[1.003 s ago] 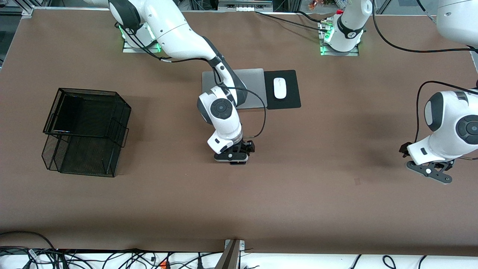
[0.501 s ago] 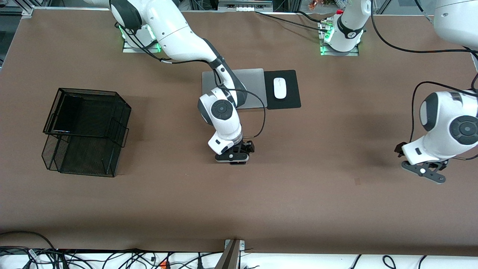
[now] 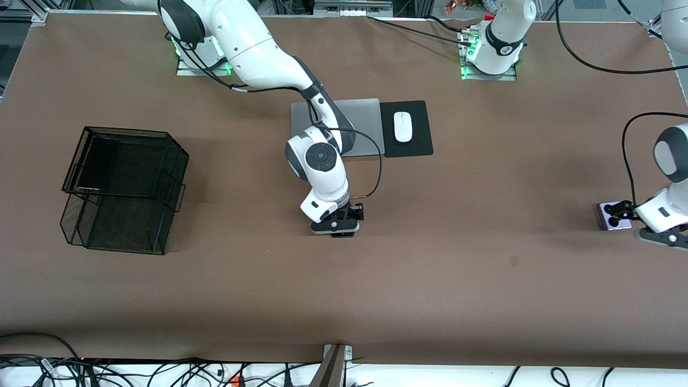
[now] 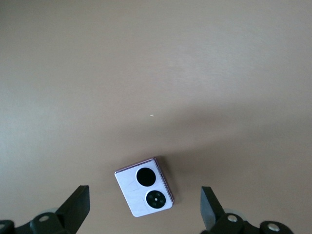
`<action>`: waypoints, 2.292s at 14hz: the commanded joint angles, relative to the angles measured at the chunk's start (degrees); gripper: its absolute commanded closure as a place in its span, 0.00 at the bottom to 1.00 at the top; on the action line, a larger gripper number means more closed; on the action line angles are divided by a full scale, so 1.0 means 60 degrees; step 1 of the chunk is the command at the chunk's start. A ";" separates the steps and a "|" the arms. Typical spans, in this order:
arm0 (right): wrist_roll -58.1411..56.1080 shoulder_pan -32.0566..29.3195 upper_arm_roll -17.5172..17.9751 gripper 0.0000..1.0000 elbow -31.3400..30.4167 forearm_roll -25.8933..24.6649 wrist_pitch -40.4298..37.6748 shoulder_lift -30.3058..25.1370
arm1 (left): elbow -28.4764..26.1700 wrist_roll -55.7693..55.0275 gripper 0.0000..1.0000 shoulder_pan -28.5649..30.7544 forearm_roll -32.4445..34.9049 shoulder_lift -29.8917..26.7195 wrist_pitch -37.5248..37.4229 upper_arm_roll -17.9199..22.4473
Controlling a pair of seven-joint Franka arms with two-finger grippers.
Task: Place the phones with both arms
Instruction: 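Grasp white phone with the left gripper while the right gripper lifts flip phone, then lower the black flip phone into the basket and open the right gripper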
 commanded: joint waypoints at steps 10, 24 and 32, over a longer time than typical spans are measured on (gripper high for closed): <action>-0.2048 -0.0601 -0.1940 1.00 -0.0117 -0.0082 -0.4948 -0.2911 | -0.0993 -0.1757 0.00 0.1144 -0.1004 0.0594 0.2142 -0.0133; -0.6770 -0.0557 -0.6498 1.00 -0.5566 -0.0126 -0.7579 -0.6342 | -0.1521 -0.1772 0.00 0.1320 -0.1708 0.1488 0.3814 -0.0133; -0.6770 -0.0572 -0.6763 0.98 -0.6857 -0.0053 -0.6758 -0.6357 | -0.1521 -0.1582 0.00 0.1539 -0.1664 0.1664 0.3916 -0.0118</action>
